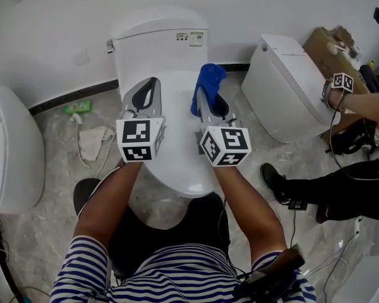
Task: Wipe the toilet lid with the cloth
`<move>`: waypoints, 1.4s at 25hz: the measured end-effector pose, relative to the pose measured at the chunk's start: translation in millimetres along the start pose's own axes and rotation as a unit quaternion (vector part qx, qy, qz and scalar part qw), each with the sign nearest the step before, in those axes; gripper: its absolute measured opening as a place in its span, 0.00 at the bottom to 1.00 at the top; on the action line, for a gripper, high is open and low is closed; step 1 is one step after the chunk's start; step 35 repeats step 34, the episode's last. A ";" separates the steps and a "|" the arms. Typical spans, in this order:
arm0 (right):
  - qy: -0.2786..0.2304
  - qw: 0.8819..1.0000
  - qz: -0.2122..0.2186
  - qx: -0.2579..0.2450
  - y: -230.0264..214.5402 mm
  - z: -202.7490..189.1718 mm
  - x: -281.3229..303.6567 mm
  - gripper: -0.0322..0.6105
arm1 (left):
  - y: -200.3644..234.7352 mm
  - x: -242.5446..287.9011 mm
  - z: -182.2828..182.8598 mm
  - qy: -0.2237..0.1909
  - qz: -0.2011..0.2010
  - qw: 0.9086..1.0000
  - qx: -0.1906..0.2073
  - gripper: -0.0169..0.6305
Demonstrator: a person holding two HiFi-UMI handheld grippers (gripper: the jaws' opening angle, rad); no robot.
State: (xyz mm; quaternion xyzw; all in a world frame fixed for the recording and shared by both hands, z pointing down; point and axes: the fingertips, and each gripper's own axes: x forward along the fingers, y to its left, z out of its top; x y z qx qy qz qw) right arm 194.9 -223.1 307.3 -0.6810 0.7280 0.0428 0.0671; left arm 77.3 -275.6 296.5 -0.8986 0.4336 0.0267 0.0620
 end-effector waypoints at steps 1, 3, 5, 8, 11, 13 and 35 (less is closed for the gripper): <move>0.001 1.000 0.000 -0.001 -0.5 0.0 -0.1 0.15 | -0.3 0.2 -0.8 0.000 -0.001 1.000 0.000 0.03; 0.002 1.000 -0.001 -0.003 -1.2 -0.6 -0.5 0.15 | -1.3 0.7 -1.8 0.000 -0.002 1.000 0.000 0.03; 0.003 1.000 0.000 -0.006 -1.1 -1.0 -1.1 0.15 | -2.8 1.7 -1.9 0.000 -0.002 1.000 0.000 0.03; 0.004 1.000 0.002 -0.007 -0.1 -0.7 -2.7 0.15 | -4.4 1.5 -1.8 0.002 -0.002 1.000 0.000 0.03; 0.007 1.000 0.002 -0.009 -0.3 -0.8 -3.2 0.15 | -4.6 0.8 -0.8 0.002 -0.002 1.000 0.001 0.03; 0.007 1.000 0.002 -0.011 -0.5 -0.9 -2.8 0.15 | -4.4 1.0 -1.4 0.002 -0.002 1.000 0.001 0.03; 0.010 1.000 0.002 -0.009 -5.4 -5.0 -7.6 0.15 | -13.5 4.2 -5.9 0.004 -0.008 1.000 0.003 0.03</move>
